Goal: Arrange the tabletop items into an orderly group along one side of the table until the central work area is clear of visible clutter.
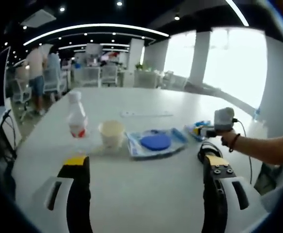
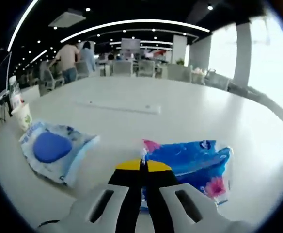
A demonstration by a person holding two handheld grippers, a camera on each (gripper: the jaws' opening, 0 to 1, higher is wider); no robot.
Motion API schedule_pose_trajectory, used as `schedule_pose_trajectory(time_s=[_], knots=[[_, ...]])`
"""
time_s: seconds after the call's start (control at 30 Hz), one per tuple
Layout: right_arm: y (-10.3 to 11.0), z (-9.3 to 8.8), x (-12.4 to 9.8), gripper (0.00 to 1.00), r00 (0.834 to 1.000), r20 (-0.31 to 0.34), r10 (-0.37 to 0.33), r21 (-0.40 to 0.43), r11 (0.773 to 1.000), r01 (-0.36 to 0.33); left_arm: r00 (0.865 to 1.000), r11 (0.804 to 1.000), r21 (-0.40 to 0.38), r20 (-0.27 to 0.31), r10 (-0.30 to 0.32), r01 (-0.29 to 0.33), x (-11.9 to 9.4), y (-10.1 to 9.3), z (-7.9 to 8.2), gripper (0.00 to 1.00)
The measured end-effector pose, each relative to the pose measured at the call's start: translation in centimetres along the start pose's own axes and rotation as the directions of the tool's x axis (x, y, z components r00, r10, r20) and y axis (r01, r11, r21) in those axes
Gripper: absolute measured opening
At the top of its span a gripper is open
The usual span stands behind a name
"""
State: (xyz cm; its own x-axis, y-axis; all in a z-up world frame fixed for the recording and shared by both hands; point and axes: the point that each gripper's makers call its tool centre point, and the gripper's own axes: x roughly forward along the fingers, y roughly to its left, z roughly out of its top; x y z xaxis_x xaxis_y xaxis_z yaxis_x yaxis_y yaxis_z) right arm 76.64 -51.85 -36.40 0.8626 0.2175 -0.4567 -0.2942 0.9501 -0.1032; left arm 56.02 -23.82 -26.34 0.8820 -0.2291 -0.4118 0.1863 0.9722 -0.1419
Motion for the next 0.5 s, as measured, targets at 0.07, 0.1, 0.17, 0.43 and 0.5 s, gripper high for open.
schedule_pose_trajectory(time_s=[0.07, 0.1, 0.17, 0.43, 0.5], knots=[[0.1, 0.8, -0.4, 0.01, 1.0, 0.018, -0.006, -0.026, 1.0, 0.006, 1.0, 1.0, 0.002, -0.003, -0.002, 0.002, 0.0, 0.0, -0.1, 0.94], [0.1, 0.9, -0.5, 0.01, 1.0, 0.018, -0.006, -0.031, 1.0, 0.006, 1.0, 1.0, 0.001, -0.006, -0.006, 0.006, 0.0, -0.1, -0.1, 0.93], [0.3, 1.2, -0.6, 0.01, 1.0, 0.019, 0.0, -0.033, 0.999, 0.001, 1.0, 1.0, -0.006, -0.003, -0.007, 0.007, 0.0, -0.2, -0.2, 0.93], [1.5, 1.8, -1.2, 0.01, 1.0, 0.02, 0.016, -0.066, 0.998, -0.015, 1.0, 1.0, -0.005, 0.01, -0.018, 0.018, -0.6, -0.4, 0.2, 0.92], [1.6, 2.0, -1.2, 0.01, 1.0, 0.022, 0.018, -0.081, 0.997, -0.016, 1.0, 1.0, -0.007, 0.013, -0.023, 0.024, -0.8, -0.4, 0.3, 0.91]])
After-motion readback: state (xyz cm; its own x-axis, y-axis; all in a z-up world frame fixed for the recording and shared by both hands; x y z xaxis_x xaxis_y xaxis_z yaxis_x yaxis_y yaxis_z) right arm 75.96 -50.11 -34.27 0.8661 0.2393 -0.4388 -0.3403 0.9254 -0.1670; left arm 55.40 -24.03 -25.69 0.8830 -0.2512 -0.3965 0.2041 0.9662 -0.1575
